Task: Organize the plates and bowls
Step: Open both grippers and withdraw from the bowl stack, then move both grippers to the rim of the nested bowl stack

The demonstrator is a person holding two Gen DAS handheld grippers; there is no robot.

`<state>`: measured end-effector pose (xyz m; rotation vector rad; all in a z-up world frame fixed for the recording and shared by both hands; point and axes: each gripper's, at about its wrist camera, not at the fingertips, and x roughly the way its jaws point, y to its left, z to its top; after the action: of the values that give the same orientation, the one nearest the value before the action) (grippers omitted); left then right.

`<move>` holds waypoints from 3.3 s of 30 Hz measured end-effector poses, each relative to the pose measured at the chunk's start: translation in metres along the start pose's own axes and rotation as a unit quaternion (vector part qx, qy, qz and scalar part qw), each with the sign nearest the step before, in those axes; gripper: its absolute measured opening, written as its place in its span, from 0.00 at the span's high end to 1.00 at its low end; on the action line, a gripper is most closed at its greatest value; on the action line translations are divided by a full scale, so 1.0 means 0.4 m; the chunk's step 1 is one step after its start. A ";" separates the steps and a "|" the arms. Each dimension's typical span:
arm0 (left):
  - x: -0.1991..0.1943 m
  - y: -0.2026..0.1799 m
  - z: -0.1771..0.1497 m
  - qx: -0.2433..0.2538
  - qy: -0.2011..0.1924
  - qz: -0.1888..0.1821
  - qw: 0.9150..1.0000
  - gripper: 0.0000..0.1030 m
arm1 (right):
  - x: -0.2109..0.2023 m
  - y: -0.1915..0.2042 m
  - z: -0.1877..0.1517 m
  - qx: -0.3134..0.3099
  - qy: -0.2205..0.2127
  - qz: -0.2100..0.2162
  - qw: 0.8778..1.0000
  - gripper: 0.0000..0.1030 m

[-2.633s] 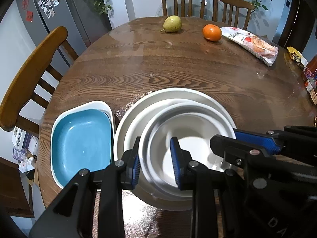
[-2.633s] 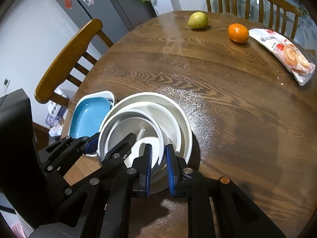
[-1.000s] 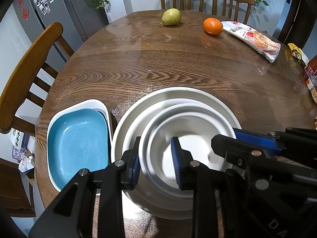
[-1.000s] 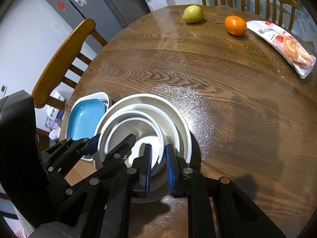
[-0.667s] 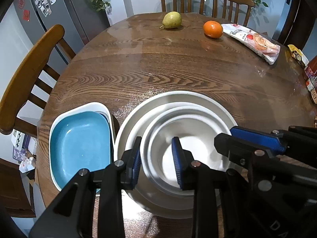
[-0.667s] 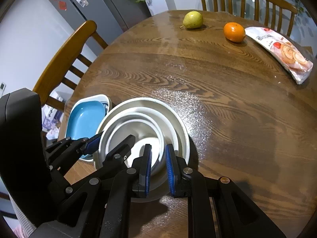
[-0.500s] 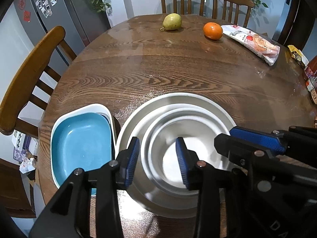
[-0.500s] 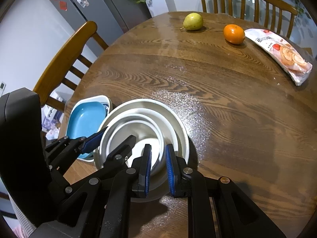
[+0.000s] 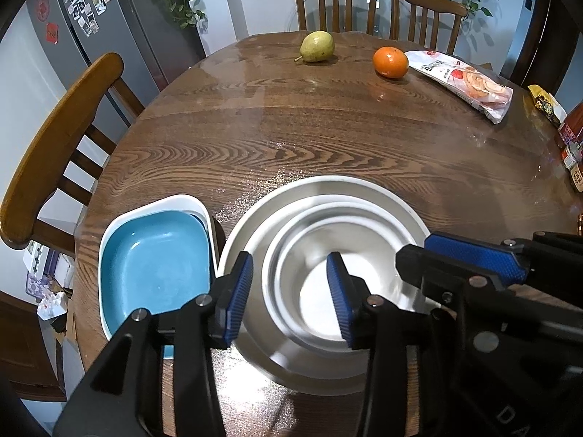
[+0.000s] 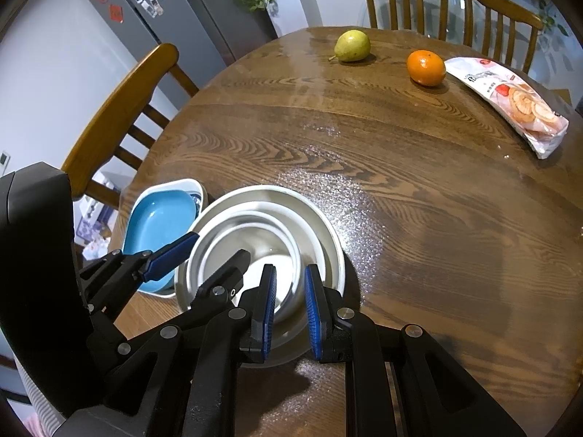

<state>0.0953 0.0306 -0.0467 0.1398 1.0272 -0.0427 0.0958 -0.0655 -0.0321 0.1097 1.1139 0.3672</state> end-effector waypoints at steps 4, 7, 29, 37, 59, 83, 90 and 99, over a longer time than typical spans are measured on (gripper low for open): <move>-0.009 0.000 -0.002 0.000 -0.006 0.001 1.000 0.46 | -0.008 0.002 -0.002 -0.001 -0.004 -0.001 1.000 0.83; -0.016 -0.001 -0.002 0.001 -0.009 0.001 1.000 0.46 | -0.015 0.003 -0.004 -0.002 -0.007 0.000 1.000 0.83; -0.061 -0.013 -0.001 -0.003 -0.031 0.007 0.999 0.33 | -0.060 -0.001 -0.013 0.001 -0.025 -0.002 1.000 0.72; -0.069 -0.013 -0.004 -0.003 -0.035 0.011 0.999 0.28 | -0.065 -0.001 -0.012 -0.002 -0.025 0.000 1.000 0.72; -0.130 0.067 -0.035 -0.041 -0.045 0.031 0.998 0.01 | -0.146 -0.034 -0.030 -0.006 -0.059 -0.015 0.998 0.31; -0.071 0.265 -0.118 -0.196 0.035 -0.021 0.980 0.03 | -0.092 -0.116 -0.051 0.030 -0.026 -0.016 0.999 0.30; -0.037 0.253 -0.093 -0.207 0.046 -0.042 0.976 0.28 | -0.062 -0.140 -0.046 0.054 -0.019 -0.003 0.998 0.31; -0.002 0.246 -0.052 -0.197 0.056 -0.058 0.977 0.44 | 0.000 -0.128 -0.025 0.057 0.006 0.022 0.998 0.62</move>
<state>0.0872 0.1309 -0.0470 -0.2818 1.1358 0.0627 0.0990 -0.1143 -0.0504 0.2325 1.1462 0.3439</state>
